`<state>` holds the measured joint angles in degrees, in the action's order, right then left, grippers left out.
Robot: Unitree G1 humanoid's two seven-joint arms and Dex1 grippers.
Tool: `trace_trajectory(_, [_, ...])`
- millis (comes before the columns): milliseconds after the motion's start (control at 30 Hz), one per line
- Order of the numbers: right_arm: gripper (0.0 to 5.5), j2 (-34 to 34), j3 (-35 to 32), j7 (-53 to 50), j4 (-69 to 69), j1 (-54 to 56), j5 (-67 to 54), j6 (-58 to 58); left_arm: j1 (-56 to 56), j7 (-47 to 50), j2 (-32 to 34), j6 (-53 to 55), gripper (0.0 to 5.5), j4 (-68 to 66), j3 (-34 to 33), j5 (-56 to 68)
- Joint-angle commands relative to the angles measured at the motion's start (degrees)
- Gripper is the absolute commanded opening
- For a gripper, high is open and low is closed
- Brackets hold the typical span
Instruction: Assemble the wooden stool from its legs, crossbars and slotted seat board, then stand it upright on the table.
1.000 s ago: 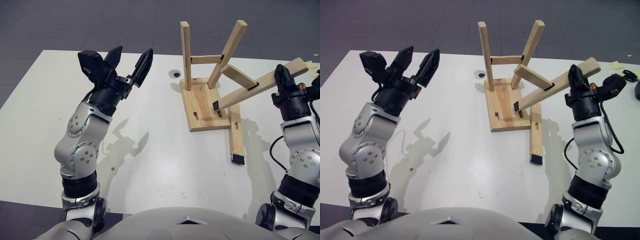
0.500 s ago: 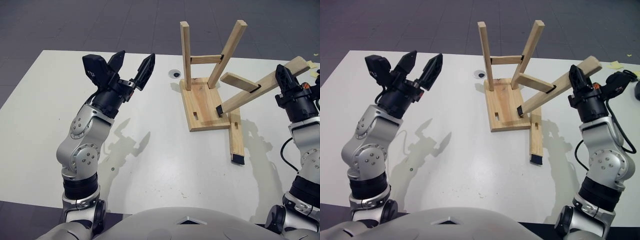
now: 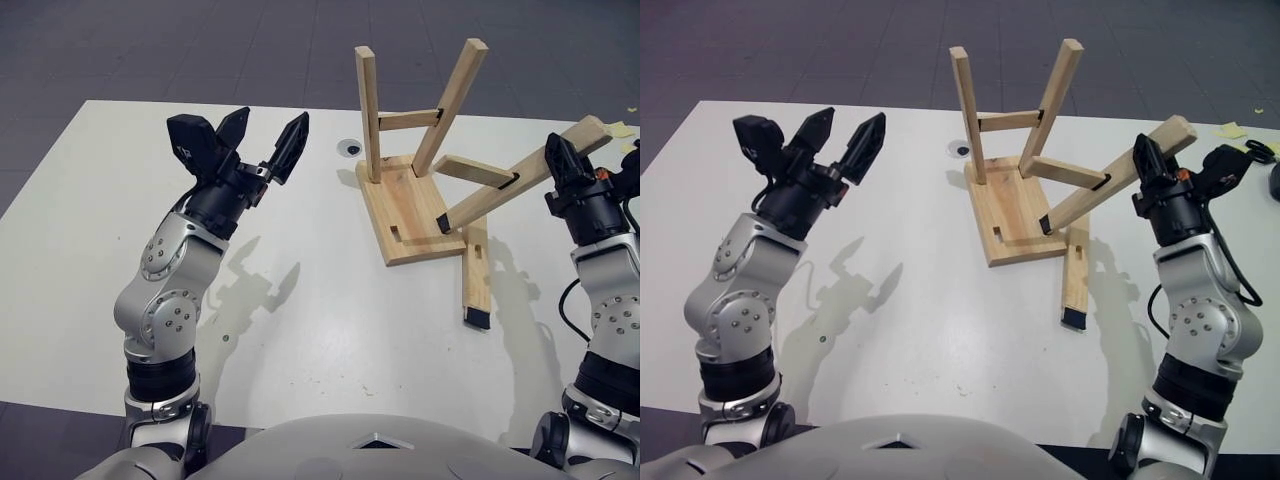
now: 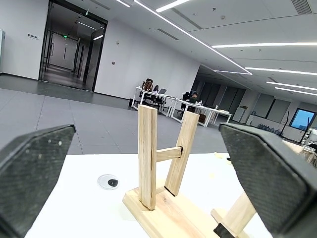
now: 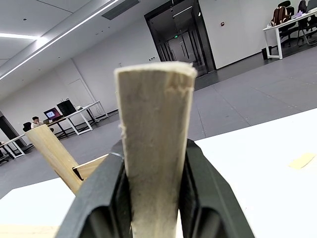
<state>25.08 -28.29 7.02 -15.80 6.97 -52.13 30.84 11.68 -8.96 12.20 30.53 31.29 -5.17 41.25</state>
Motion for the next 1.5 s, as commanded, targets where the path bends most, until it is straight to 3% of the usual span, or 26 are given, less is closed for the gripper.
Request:
trace_trajectory(33, [1.02,0.1,2.5,1.1,-0.3,-1.4,3.3,0.3,0.0,0.1,-0.1,0.1,5.4,0.0,0.2,-1.0])
trace_trajectory(333, [1.02,3.9,11.9,11.9,-1.7,-9.8,13.7,-2.9,-0.1,-0.5,-0.3,0.1,5.4,-0.4,0.5,-1.8])
trace_trajectory(467, [1.02,3.3,13.7,7.6,0.9,-14.3,15.7,3.6,-0.2,-0.7,-0.6,-0.2,5.4,-0.7,1.1,-2.4])
trace_trajectory(600, [1.02,6.7,20.0,4.5,0.2,-15.6,16.7,14.2,-0.2,-0.5,-0.8,-0.2,5.4,-0.9,1.7,-3.1])
trace_trajectory(900, [1.02,4.3,20.9,-2.7,4.0,1.9,11.5,26.7,0.7,-0.6,-0.5,0.0,5.4,-1.5,3.7,-4.2])
trace_trajectory(1300, [1.02,4.2,21.2,-6.8,-6.9,-17.8,13.7,25.7,-0.3,-0.2,-0.3,0.2,5.4,-0.5,4.7,-5.2])
trace_trajectory(1500, [1.02,2.6,20.2,-8.6,-5.5,-12.5,12.9,24.3,0.1,-0.4,0.0,0.3,5.4,-0.8,4.7,-5.5])
